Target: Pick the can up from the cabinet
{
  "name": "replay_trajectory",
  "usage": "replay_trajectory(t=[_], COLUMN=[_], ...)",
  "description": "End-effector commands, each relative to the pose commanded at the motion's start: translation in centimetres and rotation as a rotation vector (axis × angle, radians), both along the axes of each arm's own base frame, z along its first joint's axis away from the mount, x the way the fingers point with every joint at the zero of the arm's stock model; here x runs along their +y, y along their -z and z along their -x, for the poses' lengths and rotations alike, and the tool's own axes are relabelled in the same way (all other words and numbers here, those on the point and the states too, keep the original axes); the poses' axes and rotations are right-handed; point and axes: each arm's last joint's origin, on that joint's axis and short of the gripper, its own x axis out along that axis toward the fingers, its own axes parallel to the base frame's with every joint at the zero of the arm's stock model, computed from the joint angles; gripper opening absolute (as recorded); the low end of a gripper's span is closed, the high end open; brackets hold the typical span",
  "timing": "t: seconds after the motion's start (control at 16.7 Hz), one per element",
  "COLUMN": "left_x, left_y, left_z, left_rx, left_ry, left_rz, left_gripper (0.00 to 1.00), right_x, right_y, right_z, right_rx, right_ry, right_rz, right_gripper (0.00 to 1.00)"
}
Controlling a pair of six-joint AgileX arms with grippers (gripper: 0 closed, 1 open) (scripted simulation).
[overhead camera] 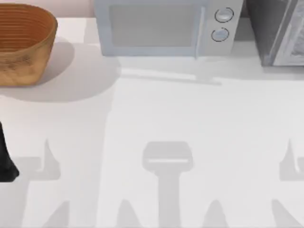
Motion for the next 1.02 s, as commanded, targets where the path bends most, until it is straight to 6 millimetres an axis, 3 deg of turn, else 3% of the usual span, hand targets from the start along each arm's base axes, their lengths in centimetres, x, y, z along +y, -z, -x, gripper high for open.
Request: replay_trajectory(t=[0.24, 0.42, 0.72, 1.02], left_x=[0.0, 0.0, 0.0, 0.0], left_y=[0.0, 0.0, 0.0, 0.0], left_z=[0.0, 0.0, 0.0, 0.0], left_rx=[0.0, 0.0, 0.0, 0.0], left_ry=[0.0, 0.0, 0.0, 0.0], left_rz=[0.0, 0.0, 0.0, 0.0], left_gripper=[1.0, 1.0, 1.0, 1.0], right_x=[0.0, 0.2, 0.7, 1.9], right_y=[-0.7, -3.8, -13.7, -24.8], right_z=[0.0, -0.2, -2.0, -6.4], right_rx=[0.012, 0.043, 0.05, 0.025], right_ry=[0.0, 0.0, 0.003, 0.004], right_rz=[0.0, 0.002, 0.003, 0.001], right_gripper=[1.0, 1.0, 1.0, 1.0])
